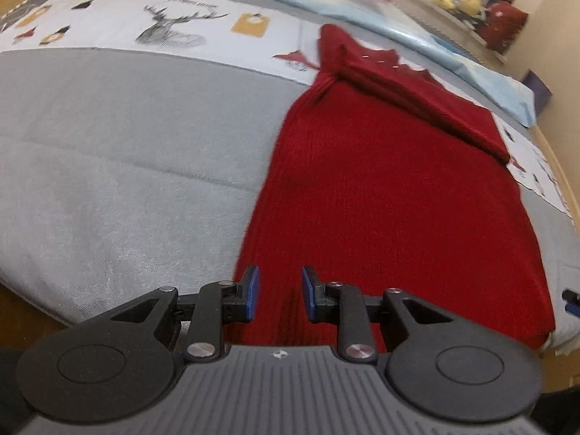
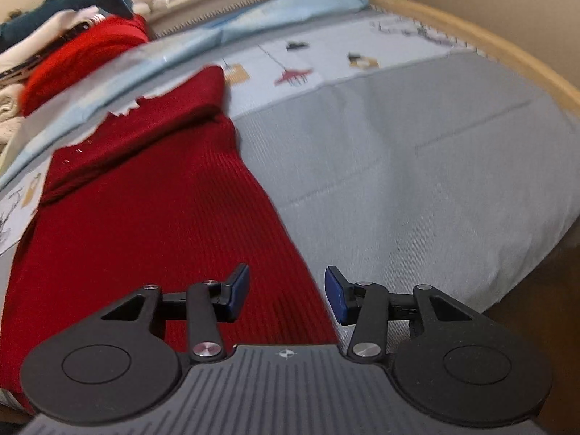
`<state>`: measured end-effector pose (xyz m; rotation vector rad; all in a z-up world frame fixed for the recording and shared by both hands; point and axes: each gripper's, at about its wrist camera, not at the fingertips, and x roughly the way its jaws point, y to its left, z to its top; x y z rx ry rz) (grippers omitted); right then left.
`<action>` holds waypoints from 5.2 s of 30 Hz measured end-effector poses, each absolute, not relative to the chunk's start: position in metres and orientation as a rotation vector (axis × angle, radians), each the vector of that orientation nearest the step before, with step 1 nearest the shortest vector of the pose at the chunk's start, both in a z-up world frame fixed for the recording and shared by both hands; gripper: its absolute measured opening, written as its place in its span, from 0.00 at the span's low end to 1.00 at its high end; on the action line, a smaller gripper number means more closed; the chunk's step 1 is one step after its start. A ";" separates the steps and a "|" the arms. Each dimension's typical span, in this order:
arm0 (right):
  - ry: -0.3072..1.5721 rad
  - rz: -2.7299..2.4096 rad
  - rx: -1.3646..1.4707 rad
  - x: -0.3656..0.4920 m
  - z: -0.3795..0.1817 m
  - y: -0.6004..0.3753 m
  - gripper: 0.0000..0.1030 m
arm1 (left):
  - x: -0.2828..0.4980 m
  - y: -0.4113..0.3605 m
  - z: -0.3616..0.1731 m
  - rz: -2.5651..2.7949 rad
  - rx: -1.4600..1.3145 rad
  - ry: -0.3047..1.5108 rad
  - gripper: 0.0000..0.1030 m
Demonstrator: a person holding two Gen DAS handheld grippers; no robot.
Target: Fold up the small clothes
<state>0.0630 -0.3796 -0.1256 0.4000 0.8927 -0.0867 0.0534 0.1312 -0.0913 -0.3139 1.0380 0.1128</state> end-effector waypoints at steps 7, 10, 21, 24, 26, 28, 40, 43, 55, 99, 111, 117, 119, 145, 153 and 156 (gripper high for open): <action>1.001 -0.116 0.388 0.077 -0.151 -0.372 0.47 | 0.050 0.146 -0.110 0.151 -0.354 1.115 0.26; 1.039 -0.119 0.370 0.079 -0.161 -0.368 0.46 | 0.051 0.142 -0.112 0.155 -0.346 1.121 0.27; 1.037 -0.117 0.361 0.080 -0.167 -0.365 0.42 | 0.059 0.135 -0.116 0.166 -0.299 1.113 0.28; 1.031 -0.093 0.347 0.080 -0.166 -0.361 0.30 | 0.059 0.131 -0.117 0.165 -0.275 1.110 0.28; 1.029 -0.072 0.336 0.079 -0.166 -0.360 0.22 | 0.059 0.130 -0.117 0.160 -0.260 1.109 0.28; 1.018 -0.062 0.348 0.078 -0.163 -0.364 0.10 | 0.059 0.130 -0.117 0.158 -0.262 1.111 0.28; 1.047 -0.081 0.425 0.076 -0.169 -0.371 0.19 | 0.059 0.137 -0.116 0.152 -0.304 1.122 0.19; 1.046 -0.074 0.396 0.076 -0.170 -0.366 0.18 | 0.061 0.133 -0.118 0.146 -0.279 1.121 0.19; 1.006 -0.048 0.527 0.070 -0.164 -0.379 0.16 | 0.055 0.134 -0.109 0.124 -0.296 1.104 0.13; 0.513 0.232 0.648 0.016 0.020 -0.418 0.08 | 0.018 0.129 0.112 -0.158 -0.294 0.681 0.05; 0.540 0.219 0.734 0.034 0.031 -0.449 0.07 | 0.071 0.193 0.103 -0.074 -0.413 0.774 0.05; 0.788 0.100 0.666 0.161 -0.057 -0.435 0.12 | 0.189 0.213 0.011 -0.039 -0.368 0.911 0.06; 0.798 -0.008 0.592 0.177 -0.073 -0.426 0.15 | 0.202 0.222 -0.007 0.001 -0.330 0.894 0.07; 1.026 0.032 0.561 0.210 -0.146 -0.387 0.32 | 0.249 0.195 -0.110 -0.004 -0.445 1.166 0.42; 0.919 0.062 0.478 0.204 -0.125 -0.383 0.11 | 0.253 0.195 -0.111 0.000 -0.444 1.151 0.27; 0.844 0.060 0.453 0.198 -0.108 -0.381 0.11 | 0.249 0.192 -0.097 -0.008 -0.376 1.092 0.13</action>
